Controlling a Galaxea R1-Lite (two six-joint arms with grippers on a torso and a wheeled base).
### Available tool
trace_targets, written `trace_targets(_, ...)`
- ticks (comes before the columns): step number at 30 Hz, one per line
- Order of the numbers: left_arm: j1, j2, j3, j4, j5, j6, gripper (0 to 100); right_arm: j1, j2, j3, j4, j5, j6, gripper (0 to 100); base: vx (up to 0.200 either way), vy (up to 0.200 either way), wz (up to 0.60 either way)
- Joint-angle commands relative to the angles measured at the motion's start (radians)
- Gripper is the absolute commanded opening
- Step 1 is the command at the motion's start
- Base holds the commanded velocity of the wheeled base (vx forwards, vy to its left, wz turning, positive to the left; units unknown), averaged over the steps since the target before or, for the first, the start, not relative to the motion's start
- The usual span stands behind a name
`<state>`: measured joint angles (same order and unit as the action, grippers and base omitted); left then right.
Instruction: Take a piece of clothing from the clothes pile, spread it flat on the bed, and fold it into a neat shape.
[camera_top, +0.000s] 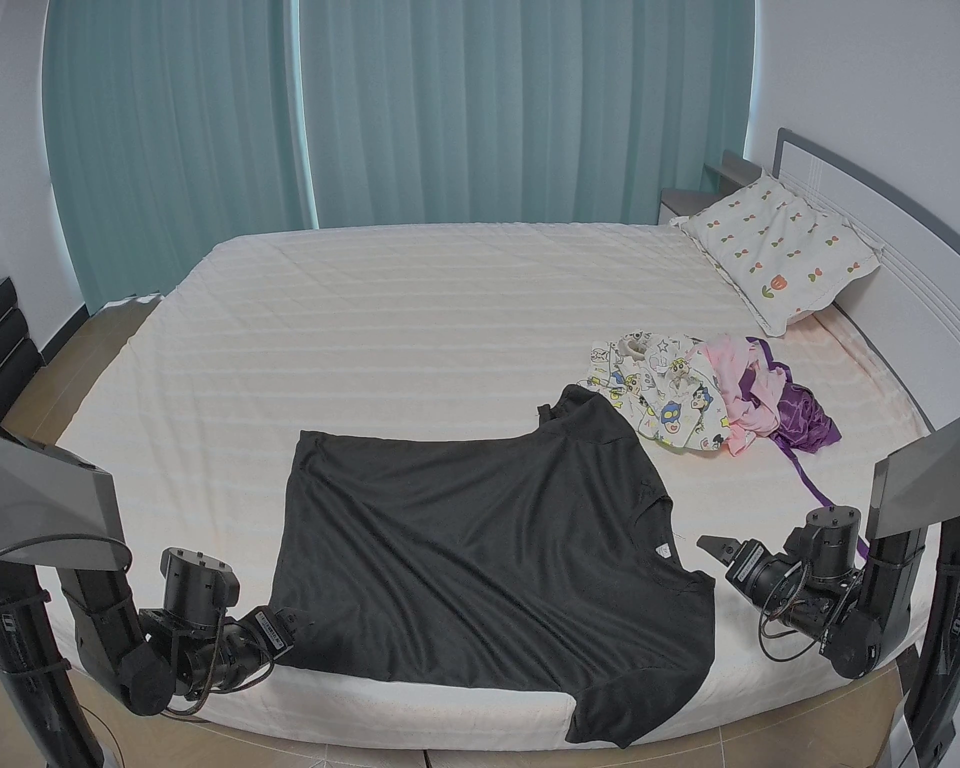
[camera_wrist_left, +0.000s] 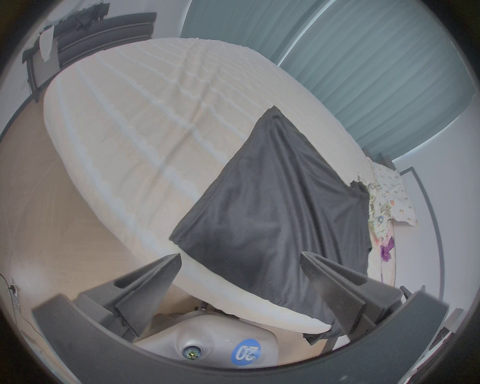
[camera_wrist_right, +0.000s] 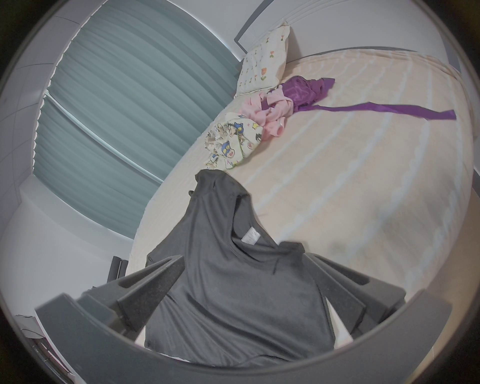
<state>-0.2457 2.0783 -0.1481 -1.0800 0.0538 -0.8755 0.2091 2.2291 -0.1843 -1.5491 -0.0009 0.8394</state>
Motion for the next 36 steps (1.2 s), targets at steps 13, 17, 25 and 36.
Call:
trace_targets(13, -0.032, 0.296, 0.001, -0.232, 0.158, 0.079, 100, 0.01, 0.041, 0.025, -0.016, -0.002, 0.014, 100, 0.0, 0.0, 0.0)
trace_targets(17, -0.049, 0.31, -0.007, -0.233, 0.17, 0.087, 100, 0.012, 0.041, 0.025, -0.016, -0.004, 0.014, 100, 0.0, 0.0, 0.0)
trace_targets(25, -0.04, 0.332, -0.051, -0.235, 0.202, 0.087, 100, 0.022, 0.041, 0.026, -0.016, -0.002, 0.015, 100, 0.0, 0.0, 0.0)
trace_targets(36, -0.024, 0.352, -0.036, -0.276, 0.239, 0.09, 0, 0.035, 0.038, 0.035, -0.016, -0.005, 0.012, 100, 0.0, 0.0, 0.0)
